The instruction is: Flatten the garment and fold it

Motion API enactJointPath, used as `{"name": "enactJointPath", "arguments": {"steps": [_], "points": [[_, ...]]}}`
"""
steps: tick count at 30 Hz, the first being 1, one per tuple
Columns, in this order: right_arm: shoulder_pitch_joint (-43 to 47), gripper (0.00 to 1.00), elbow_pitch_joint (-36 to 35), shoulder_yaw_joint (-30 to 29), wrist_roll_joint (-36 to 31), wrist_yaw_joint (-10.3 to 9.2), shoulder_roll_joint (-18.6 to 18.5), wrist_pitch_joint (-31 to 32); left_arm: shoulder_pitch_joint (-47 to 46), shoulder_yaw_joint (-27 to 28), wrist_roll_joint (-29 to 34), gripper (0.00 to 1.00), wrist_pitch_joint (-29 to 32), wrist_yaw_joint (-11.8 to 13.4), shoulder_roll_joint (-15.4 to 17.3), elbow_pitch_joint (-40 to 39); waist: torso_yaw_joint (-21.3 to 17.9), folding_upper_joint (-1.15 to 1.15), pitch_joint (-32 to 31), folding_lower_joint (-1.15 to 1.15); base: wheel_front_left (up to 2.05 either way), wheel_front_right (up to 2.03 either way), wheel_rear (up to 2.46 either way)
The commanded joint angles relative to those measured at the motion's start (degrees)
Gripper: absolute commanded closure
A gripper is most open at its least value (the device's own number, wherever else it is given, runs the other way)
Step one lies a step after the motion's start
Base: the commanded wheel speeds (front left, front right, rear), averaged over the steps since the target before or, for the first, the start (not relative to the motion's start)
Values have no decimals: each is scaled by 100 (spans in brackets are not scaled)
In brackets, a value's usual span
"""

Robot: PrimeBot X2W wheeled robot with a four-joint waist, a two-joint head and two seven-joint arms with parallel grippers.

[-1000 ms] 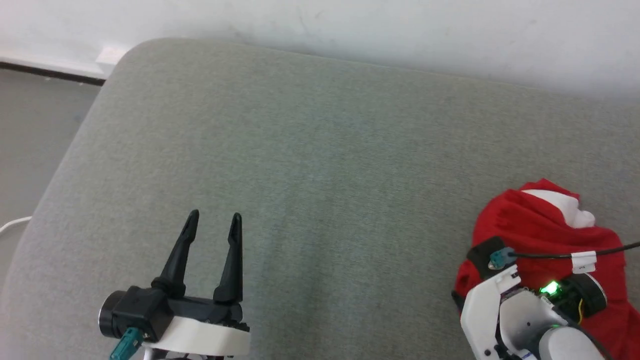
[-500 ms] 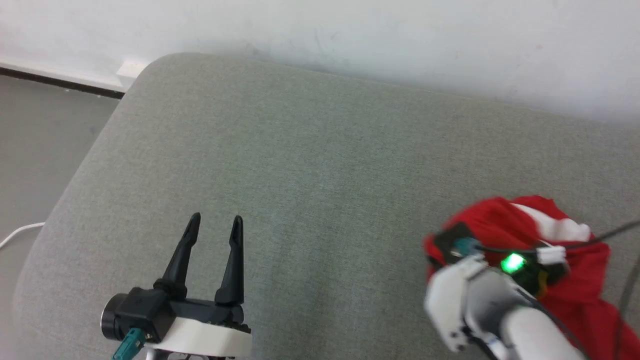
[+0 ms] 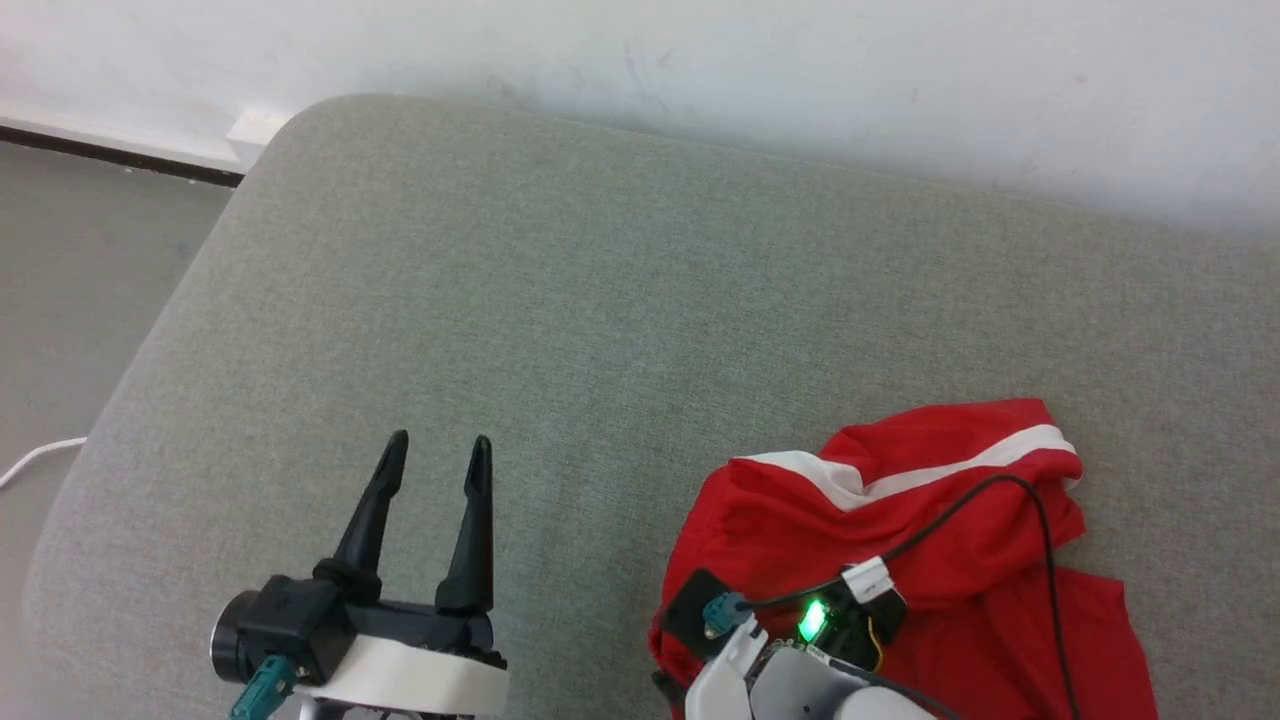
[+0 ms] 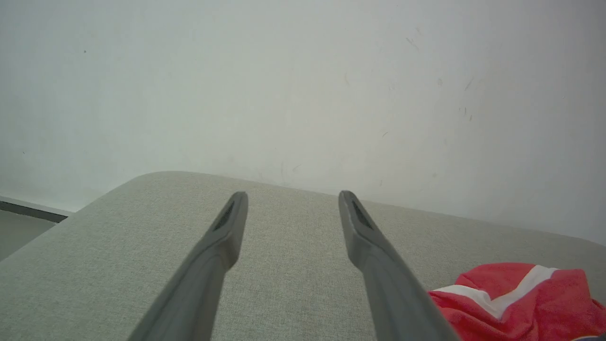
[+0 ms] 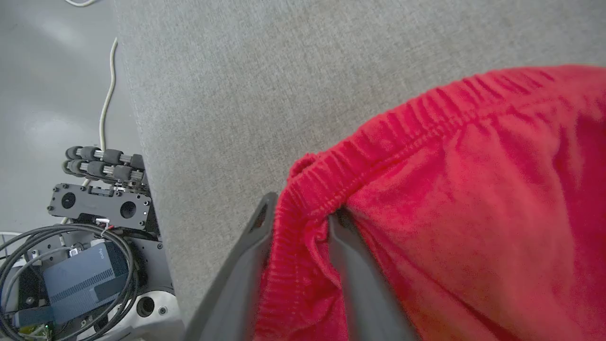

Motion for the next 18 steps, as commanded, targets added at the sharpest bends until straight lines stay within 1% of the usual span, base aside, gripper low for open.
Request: {"name": "enactJointPath", "arguments": {"steps": [1, 3, 5, 8, 12, 18], "points": [[-119, 0, 32, -16, 57, -5, -7, -94, -23, -14, -58, 0, -27, 28, -15, 24, -15, 0, -5, 0, 0, 0, 0], [-180, 0, 32, -102, 173, -5, 31, -230, -19, 1, -45, 0, -27, 29, -15, 36, -79, 0, -36, 0, 0, 0, 0], [-235, 0, -121, -251, 285, -5, 73, -374, -14, 27, -2, 0, -27, 22, -15, 35, -151, 0, -76, 0, 0, 0, 0], [-152, 0, -507, -756, 513, -5, 167, -622, -7, 75, 40, 0, -27, 16, -15, -3, -253, 0, -135, 0, 0, 0, 0], [250, 0, -1230, -1923, 418, -5, 294, -967, 74, 161, 78, 0, -27, 29, -15, -102, -410, 0, -186, 0, 0, 0, 0], [1316, 0, -2479, -3945, -380, -5, 433, -1693, 252, 255, 146, 0, -27, 22, -15, -200, -616, 0, -164, 0, 0, 0, 0]]}}
